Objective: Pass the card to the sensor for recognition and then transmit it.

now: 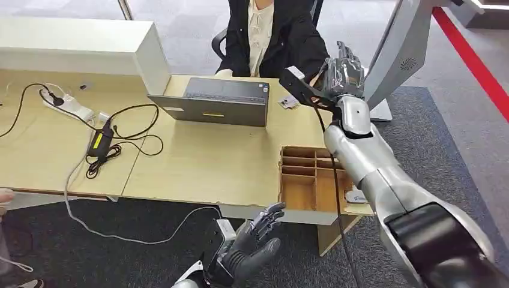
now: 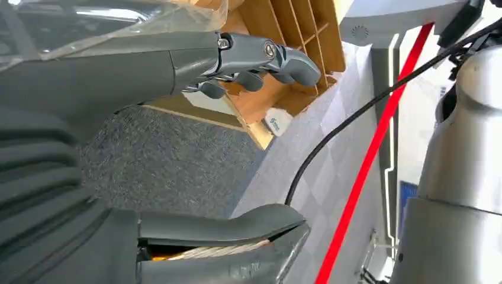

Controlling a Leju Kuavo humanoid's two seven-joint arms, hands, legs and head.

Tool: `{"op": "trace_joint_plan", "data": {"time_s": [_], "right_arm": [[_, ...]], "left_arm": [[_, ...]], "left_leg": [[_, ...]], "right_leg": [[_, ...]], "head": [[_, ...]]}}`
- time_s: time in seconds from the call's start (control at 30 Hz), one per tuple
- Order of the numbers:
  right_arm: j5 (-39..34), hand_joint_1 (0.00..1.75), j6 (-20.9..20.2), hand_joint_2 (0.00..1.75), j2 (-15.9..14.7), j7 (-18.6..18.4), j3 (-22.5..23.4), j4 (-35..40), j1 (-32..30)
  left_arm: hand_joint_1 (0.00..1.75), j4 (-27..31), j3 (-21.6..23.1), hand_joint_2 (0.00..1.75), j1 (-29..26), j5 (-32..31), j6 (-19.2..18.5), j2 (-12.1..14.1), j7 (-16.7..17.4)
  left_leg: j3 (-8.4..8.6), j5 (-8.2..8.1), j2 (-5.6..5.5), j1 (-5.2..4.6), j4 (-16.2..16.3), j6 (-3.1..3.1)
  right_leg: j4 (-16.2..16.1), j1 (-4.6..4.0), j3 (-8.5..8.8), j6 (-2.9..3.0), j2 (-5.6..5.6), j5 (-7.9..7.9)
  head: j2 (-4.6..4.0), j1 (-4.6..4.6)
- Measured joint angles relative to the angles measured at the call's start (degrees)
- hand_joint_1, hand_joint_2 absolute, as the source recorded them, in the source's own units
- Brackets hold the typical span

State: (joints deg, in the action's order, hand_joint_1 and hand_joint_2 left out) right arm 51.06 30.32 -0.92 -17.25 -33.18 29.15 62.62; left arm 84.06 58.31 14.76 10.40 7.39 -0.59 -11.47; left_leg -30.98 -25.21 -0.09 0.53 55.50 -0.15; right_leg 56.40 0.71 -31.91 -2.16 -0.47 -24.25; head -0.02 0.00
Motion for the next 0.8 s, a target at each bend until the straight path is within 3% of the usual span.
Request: {"op": "trace_joint_plan", "data": {"time_s": [0.03, 0.07, 0.1, 0.8], "right_arm": [[-0.24, 1.12, -0.07, 1.75, 0.28, -0.07, -0.04, -0.72, -0.03], [-0.26, 0.24, -0.11, 1.75, 0.50, -0.09, -0.07, -1.18, -0.10], [-0.31, 0.00, -0.24, 1.75, 0.63, -0.22, -0.13, -1.57, -0.14], [-0.39, 0.00, -0.11, 1.75, 2.43, -1.27, -1.14, -6.53, 0.14]], "left_arm": [[0.00, -0.13, 0.00, 0.00, -0.01, -0.02, 0.13, -0.15, -0.02], [0.00, -0.24, 0.00, 0.00, -0.02, -0.04, 0.17, -0.28, -0.04], [0.00, -0.35, -0.02, 0.00, -0.05, -0.07, 0.17, -0.33, -0.20], [0.00, -1.42, -0.22, 0.00, -0.68, -0.85, -0.68, -0.61, -1.55]], "left_leg": [[0.00, 0.00, 0.00, 0.00, 0.00, 0.00], [0.00, 0.00, 0.00, 0.00, 0.00, 0.00], [0.00, 0.00, 0.00, 0.00, 0.00, 0.00], [0.01, 0.00, -0.01, 0.00, 0.01, 0.00]], "right_leg": [[0.00, 0.00, 0.00, 0.00, 0.00, 0.00], [0.00, 0.00, 0.00, 0.00, 0.00, 0.00], [0.01, 0.00, 0.00, 0.00, 0.00, 0.00], [0.02, 0.00, 0.00, 0.00, 0.00, 0.00]], "head": [[0.00, -0.02], [0.00, 0.00], [0.00, 0.00], [0.00, -0.02]]}}
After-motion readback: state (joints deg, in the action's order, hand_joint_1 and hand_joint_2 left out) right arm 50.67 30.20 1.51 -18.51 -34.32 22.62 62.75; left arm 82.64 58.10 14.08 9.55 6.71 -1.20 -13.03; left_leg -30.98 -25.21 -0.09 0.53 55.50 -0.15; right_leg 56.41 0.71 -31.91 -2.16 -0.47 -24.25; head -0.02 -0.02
